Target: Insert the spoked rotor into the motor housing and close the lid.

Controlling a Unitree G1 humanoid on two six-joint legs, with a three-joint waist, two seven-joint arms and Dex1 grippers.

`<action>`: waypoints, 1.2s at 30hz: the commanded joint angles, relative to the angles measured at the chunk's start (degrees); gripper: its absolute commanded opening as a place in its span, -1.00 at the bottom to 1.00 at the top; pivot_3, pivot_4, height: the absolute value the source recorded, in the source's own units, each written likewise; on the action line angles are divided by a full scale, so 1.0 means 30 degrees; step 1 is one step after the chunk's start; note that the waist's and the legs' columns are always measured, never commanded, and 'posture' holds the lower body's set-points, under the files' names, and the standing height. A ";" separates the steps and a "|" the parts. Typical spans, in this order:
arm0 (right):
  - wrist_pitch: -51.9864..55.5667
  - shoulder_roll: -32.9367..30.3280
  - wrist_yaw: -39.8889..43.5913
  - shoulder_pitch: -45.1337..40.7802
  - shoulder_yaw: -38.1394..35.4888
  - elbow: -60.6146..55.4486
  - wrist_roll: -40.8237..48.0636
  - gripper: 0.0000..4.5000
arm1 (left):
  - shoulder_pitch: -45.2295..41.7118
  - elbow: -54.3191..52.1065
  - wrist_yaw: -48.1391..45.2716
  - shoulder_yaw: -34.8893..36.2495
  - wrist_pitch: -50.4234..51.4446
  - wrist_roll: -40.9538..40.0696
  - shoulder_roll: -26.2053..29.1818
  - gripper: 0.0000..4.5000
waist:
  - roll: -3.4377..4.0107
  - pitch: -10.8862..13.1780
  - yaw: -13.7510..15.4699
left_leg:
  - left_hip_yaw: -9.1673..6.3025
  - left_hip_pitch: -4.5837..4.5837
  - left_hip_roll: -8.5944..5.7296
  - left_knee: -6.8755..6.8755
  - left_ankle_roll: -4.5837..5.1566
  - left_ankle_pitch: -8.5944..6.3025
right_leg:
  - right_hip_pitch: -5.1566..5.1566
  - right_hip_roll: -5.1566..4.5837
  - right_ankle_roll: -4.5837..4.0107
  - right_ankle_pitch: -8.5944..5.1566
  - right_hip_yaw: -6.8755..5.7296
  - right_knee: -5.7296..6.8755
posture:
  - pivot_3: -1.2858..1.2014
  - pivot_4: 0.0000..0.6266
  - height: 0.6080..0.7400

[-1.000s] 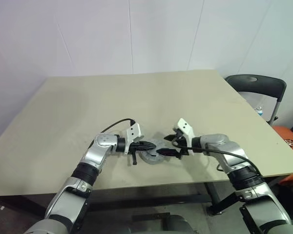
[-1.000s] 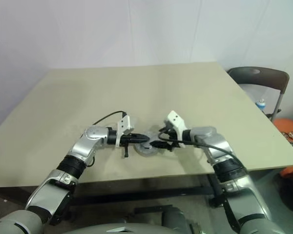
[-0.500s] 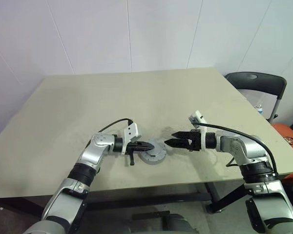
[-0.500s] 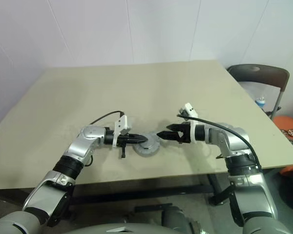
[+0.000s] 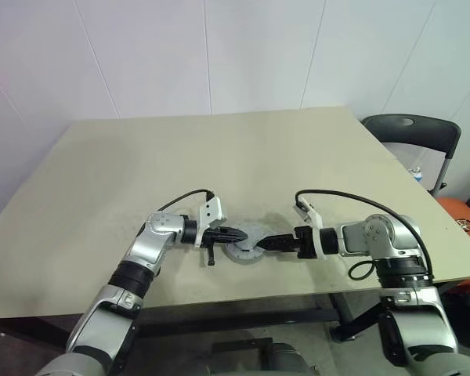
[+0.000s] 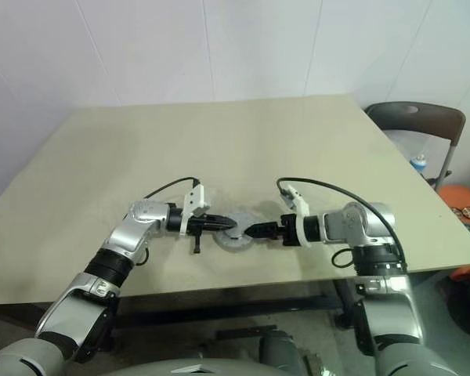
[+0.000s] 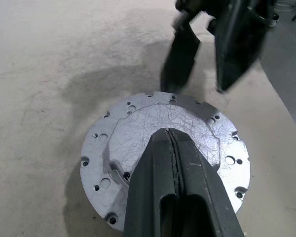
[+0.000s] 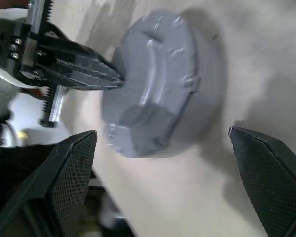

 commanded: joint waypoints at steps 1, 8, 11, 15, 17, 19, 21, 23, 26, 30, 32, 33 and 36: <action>0.0768 0.1186 -0.1538 -0.0738 -0.1179 0.0008 -0.0024 0.99 | 0.0142 0.1406 0.0142 -0.1204 0.0020 0.1482 0.0260 -1.00 | 0.0003 -0.0004 0.0005 | 0.0000 0.0001 0.0000 0.0001 -0.0001 0.0000 | 0.0000 -0.0001 0.0000 0.0001 0.0000 0.0000 | 0.03 -1.00 1.00; 0.0869 0.3447 -0.3497 -0.0289 -0.1030 -0.0537 -0.0330 0.99 | -0.0823 0.2564 0.0283 -0.1503 -0.0808 0.2265 0.0788 -1.00 | -0.0022 -0.0043 -0.0262 | 0.0021 0.0056 0.0008 0.0008 -0.0004 0.0002 | 0.0038 0.0031 0.0023 -0.0010 0.0017 0.0041 | 0.03 -1.00 1.00; 0.0668 0.3973 -0.4129 0.0219 -0.0638 -0.0684 -0.0593 0.99 | -0.1118 0.2892 0.0236 -0.1382 -0.0993 0.2302 0.0999 -1.00 | -0.0021 -0.0074 -0.0586 | -0.0019 0.0093 0.0027 0.0009 -0.0006 0.0004 | 0.0046 0.0087 0.0046 -0.0023 0.0017 0.0073 | 0.03 -1.00 1.00; 0.0903 0.3790 -0.4205 0.0538 -0.0695 -0.0859 -0.0379 0.99 | -0.1285 0.3150 0.0064 -0.1155 -0.1143 0.2276 0.1446 -1.00 | 0.0000 -0.0087 -0.0758 | -0.0033 0.0132 0.0034 0.0007 -0.0006 0.0005 | 0.0057 0.0110 0.0048 -0.0023 0.0022 0.0094 | 0.03 -1.00 1.00; 0.1084 0.3754 -0.4081 0.0429 -0.0976 -0.0649 -0.0057 0.99 | -0.1221 0.3160 -0.0016 -0.1122 -0.1210 0.2248 0.1583 -1.00 | 0.0000 -0.0089 -0.0758 | -0.0034 0.0133 0.0035 0.0007 -0.0007 0.0005 | 0.0058 0.0109 0.0046 -0.0022 0.0022 0.0092 | 0.03 -1.00 1.00; 0.1123 0.3893 -0.4026 0.0270 -0.1227 -0.0325 0.0339 0.99 | -0.1173 0.3162 -0.0067 -0.1123 -0.1220 0.2228 0.1698 -1.00 | -0.0001 -0.0095 -0.0753 | -0.0033 0.0132 0.0032 0.0006 -0.0007 0.0005 | 0.0058 0.0101 0.0043 -0.0020 0.0023 0.0086 | 0.03 -1.00 1.00; 0.1123 0.4524 -0.4193 -0.0080 -0.1787 0.0186 0.0557 0.99 | -0.1162 0.3194 -0.0101 -0.1143 -0.1193 0.2213 0.1751 -1.00 | -0.0012 -0.0102 -0.0760 | -0.0032 0.0129 0.0030 0.0004 -0.0007 0.0004 | 0.0058 0.0096 0.0033 -0.0014 0.0028 0.0078 | 0.03 -1.00 1.00; 0.1122 0.5452 -0.4534 -0.0553 -0.2412 0.0702 0.0405 0.99 | -0.1205 0.3268 -0.0106 -0.1158 -0.1184 0.2218 0.1733 -1.00 | -0.0023 -0.0109 -0.0898 | -0.0029 0.0131 0.0030 0.0001 -0.0007 0.0004 | 0.0057 0.0098 -0.0009 0.0012 0.0034 0.0077 | 0.03 -1.00 1.00; 0.1036 0.6815 -0.5187 -0.1151 -0.3287 0.1358 0.0146 0.99 | -0.1310 0.3382 -0.0095 -0.1147 -0.1222 0.2231 0.1625 -1.00 | -0.0028 -0.0111 -0.1168 | -0.0034 0.0142 0.0042 0.0001 -0.0006 0.0004 | 0.0056 0.0114 0.0017 -0.0003 0.0037 0.0091 | 0.03 -1.00 1.00; -0.0166 0.8210 -0.5966 -0.1925 -0.3879 0.2776 -0.0351 0.99 | -0.1467 0.3575 -0.0089 -0.1122 -0.1339 0.2233 0.1575 -1.00 | -0.0034 -0.0107 -0.1662 | -0.0037 0.0318 0.0050 -0.0065 -0.0004 0.0001 | 0.0063 0.0126 -0.0010 0.0020 0.0028 0.0142 | 0.03 -1.00 1.00; -0.0841 0.8712 -0.6247 -0.2319 -0.4121 0.3579 -0.0563 0.99 | -0.1538 0.3636 -0.0121 -0.1103 -0.1374 0.2237 0.1618 -1.00 | -0.0040 -0.0104 -0.2001 | -0.0043 0.0385 0.0067 -0.0093 -0.0004 0.0001 | 0.0072 0.0155 -0.0011 0.0021 0.0017 0.0154 | 0.03 -1.00 1.00; -0.1131 0.8898 -0.6336 -0.2484 -0.4168 0.3891 -0.0647 0.99 | -0.1568 0.3656 -0.0148 -0.1090 -0.1386 0.2242 0.1653 -1.00 | -0.0042 -0.0102 -0.2238 | -0.0062 0.0411 0.0082 -0.0102 -0.0004 0.0000 | 0.0069 0.0199 0.0034 0.0046 0.0013 0.0144 | 0.03 -1.00 1.00; -0.1850 0.9353 -0.6353 -0.2898 -0.4126 0.4616 -0.0687 0.99 | -0.1657 0.3879 -0.0160 -0.1036 -0.1476 0.2399 0.1820 -1.00 | -0.0039 -0.0096 -0.2595 | -0.0075 0.0438 0.0301 -0.0108 -0.0004 -0.0002 | 0.0042 0.0381 0.0163 0.0122 0.0012 0.0108 | 0.03 -1.00 1.00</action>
